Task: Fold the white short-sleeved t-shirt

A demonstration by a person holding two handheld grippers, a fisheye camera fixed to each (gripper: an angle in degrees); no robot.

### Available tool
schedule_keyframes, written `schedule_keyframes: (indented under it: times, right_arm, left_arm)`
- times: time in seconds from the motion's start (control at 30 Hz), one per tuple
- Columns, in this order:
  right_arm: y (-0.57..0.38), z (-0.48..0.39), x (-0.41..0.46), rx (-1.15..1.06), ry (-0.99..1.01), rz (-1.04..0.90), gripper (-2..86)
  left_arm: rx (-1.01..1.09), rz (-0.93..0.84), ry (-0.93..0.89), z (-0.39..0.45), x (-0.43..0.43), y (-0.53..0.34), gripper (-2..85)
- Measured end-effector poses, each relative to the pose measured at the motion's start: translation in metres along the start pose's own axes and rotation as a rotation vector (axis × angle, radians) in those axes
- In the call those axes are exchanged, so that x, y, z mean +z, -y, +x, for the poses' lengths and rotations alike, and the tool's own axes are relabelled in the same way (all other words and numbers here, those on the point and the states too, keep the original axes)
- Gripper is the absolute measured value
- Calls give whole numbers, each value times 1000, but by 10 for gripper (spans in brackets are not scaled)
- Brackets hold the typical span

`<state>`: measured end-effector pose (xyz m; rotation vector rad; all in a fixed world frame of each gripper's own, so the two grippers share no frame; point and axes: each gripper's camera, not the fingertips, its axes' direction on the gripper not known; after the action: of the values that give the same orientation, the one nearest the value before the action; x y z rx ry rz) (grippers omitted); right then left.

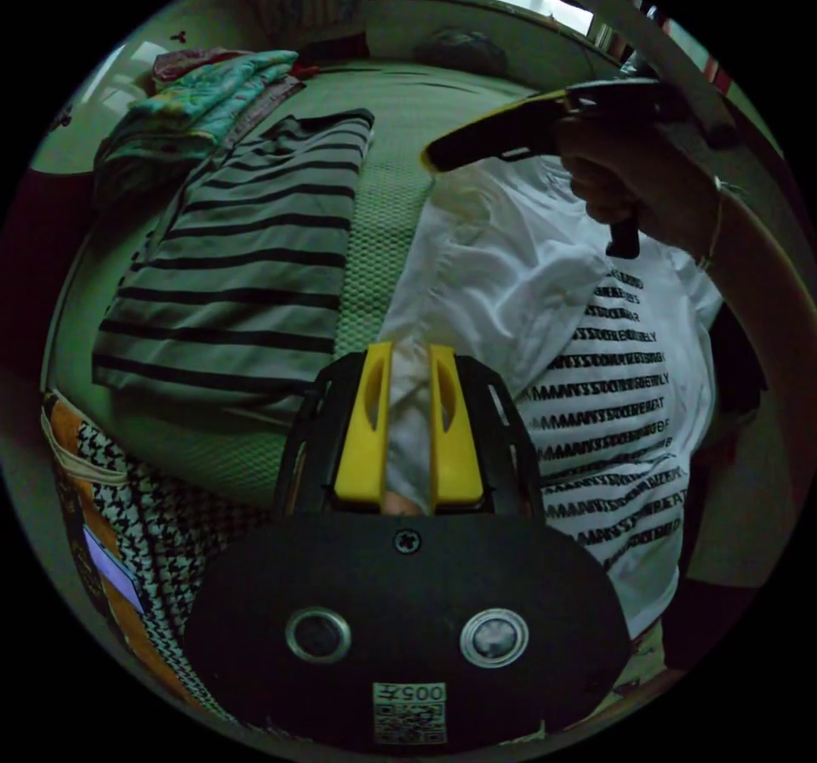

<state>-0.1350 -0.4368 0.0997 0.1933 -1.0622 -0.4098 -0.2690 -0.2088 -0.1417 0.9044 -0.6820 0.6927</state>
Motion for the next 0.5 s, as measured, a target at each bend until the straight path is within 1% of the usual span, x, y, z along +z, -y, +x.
schedule_keyframes:
  times: [0.07, 0.13, 0.2, 0.23, 0.27, 0.3, 0.37, 0.4, 0.47, 0.5]
  right_arm:
    - [6, 14, 4, 29, 3, 13, 16]
    - [11, 34, -3, 89, 56, 61, 4]
    - [19, 61, -8, 190, 124, 103, -1]
    - [25, 78, -10, 252, 159, 125, -1]
    - [32, 93, -10, 293, 227, 134, -1]
    - [36, 99, -8, 314, 263, 133, 0]
    - [49, 114, -1, 377, 356, 118, 10]
    - [52, 115, 1, 383, 359, 114, 14]
    - [58, 119, 2, 404, 286, 106, 28]
    - [59, 120, 2, 400, 284, 102, 30]
  left_arm:
    - [17, 11, -22, -1, 1, 0, 71]
    - [13, 19, -69, -6, -2, 1, 51]
    - [-16, 60, -48, -11, -9, 0, 34]
    - [-41, 94, 25, -13, -14, -1, 26]
    - [-43, 114, 57, -14, -17, -1, 23]
    - [-35, 149, 68, -15, -22, 0, 19]
    - [-62, 158, 19, -19, -23, 3, 15]
    - [-72, 136, 11, -21, -20, 5, 13]
    - [-113, 108, 51, -24, -13, 7, 12]
    - [-124, 101, 33, -27, -10, 7, 13]
